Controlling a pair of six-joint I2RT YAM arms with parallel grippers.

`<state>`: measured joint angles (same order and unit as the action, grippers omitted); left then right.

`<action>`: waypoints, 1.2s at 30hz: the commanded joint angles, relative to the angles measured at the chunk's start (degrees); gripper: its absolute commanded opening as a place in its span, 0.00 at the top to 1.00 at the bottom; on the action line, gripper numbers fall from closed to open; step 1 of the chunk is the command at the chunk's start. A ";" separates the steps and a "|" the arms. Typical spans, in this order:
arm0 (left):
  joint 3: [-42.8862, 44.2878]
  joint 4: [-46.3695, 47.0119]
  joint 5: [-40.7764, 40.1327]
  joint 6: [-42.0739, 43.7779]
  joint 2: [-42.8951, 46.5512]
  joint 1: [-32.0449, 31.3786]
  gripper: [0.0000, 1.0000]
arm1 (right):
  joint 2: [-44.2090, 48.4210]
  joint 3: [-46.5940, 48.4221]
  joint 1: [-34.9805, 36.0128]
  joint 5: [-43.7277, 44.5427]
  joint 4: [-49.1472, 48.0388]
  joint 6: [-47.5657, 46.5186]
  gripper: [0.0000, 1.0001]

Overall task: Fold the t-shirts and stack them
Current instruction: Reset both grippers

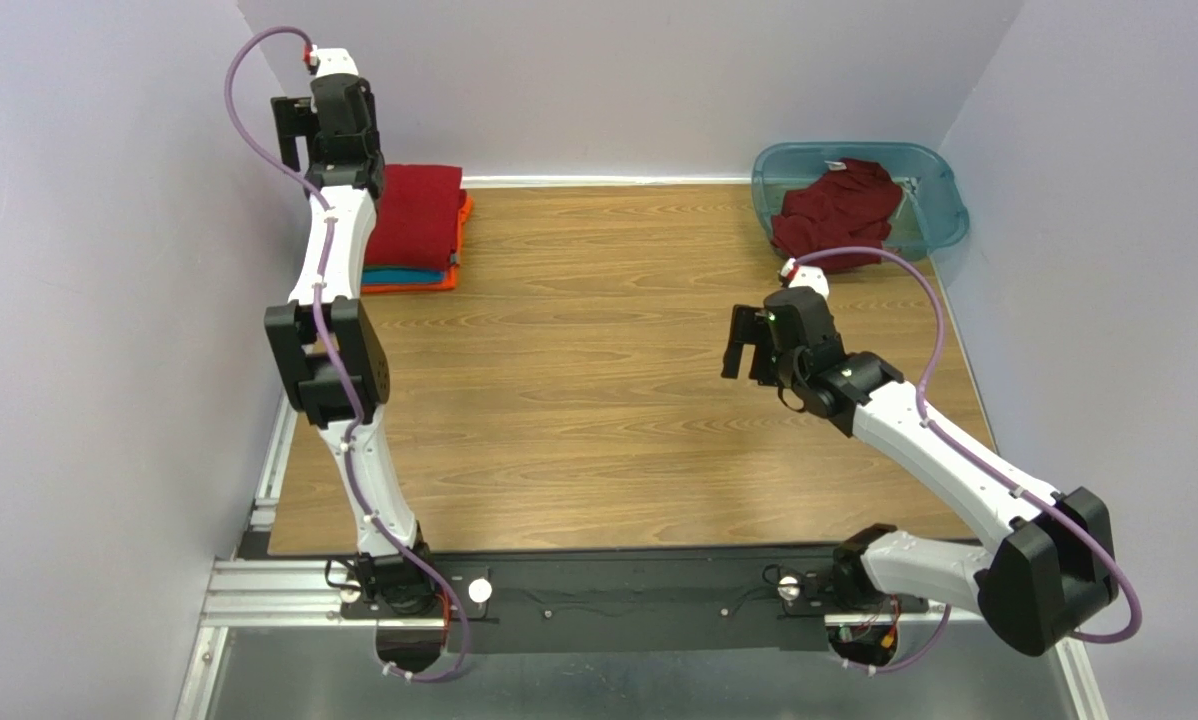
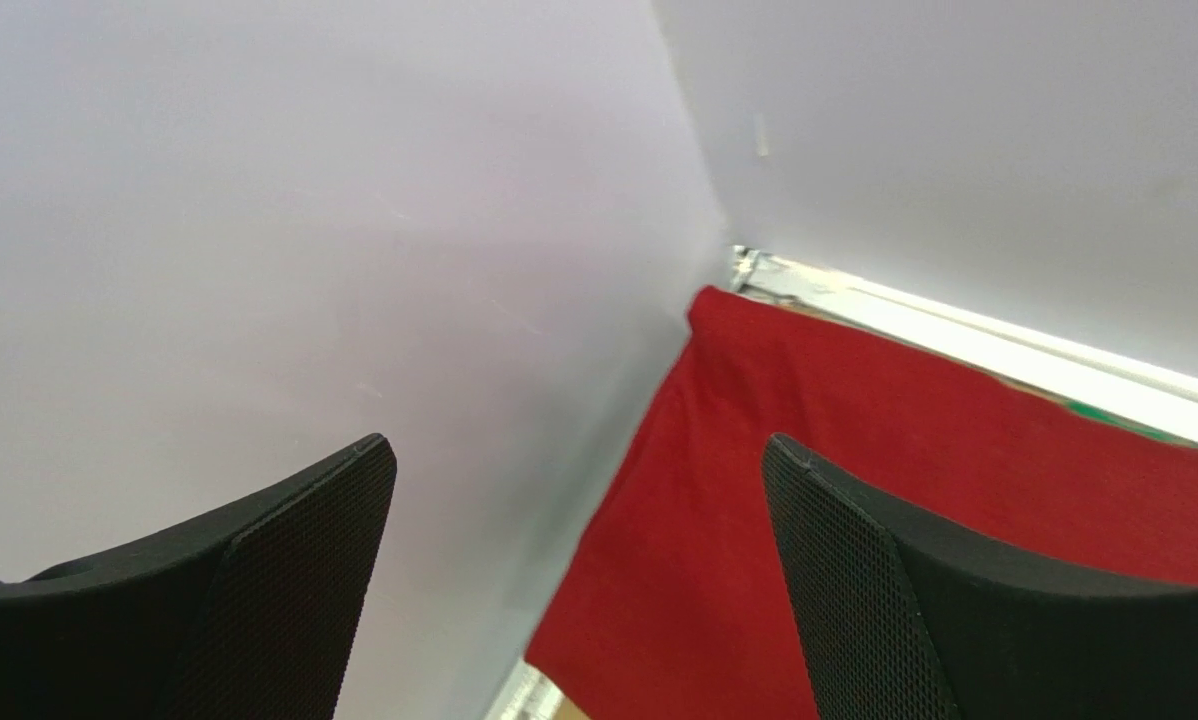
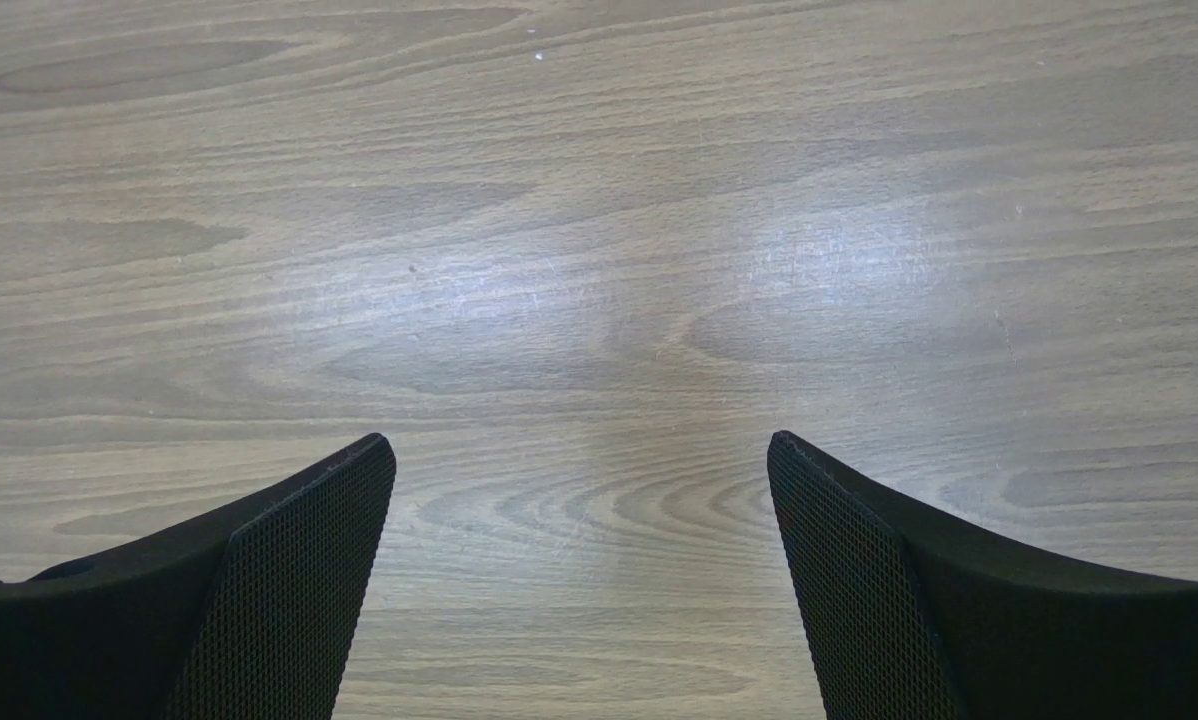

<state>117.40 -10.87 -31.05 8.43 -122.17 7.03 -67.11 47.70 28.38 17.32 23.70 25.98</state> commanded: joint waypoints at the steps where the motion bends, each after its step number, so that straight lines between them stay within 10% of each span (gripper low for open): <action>1: -1.91 -3.45 9.75 -6.92 8.69 0.09 0.02 | 1.72 1.08 -0.17 1.48 1.26 0.30 0.00; 15: -18.69 1.20 20.42 -17.91 33.74 -10.97 0.02 | 4.70 -1.29 -0.17 0.43 1.26 2.84 0.00; 36: -80.75 17.39 18.92 -38.57 76.11 -31.81 0.02 | 13.58 -12.46 -0.17 13.25 -0.68 13.47 0.00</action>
<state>40.38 5.08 -11.33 -26.04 -47.77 -23.16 -55.66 37.06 28.38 23.94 23.59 34.15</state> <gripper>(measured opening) 0.985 0.998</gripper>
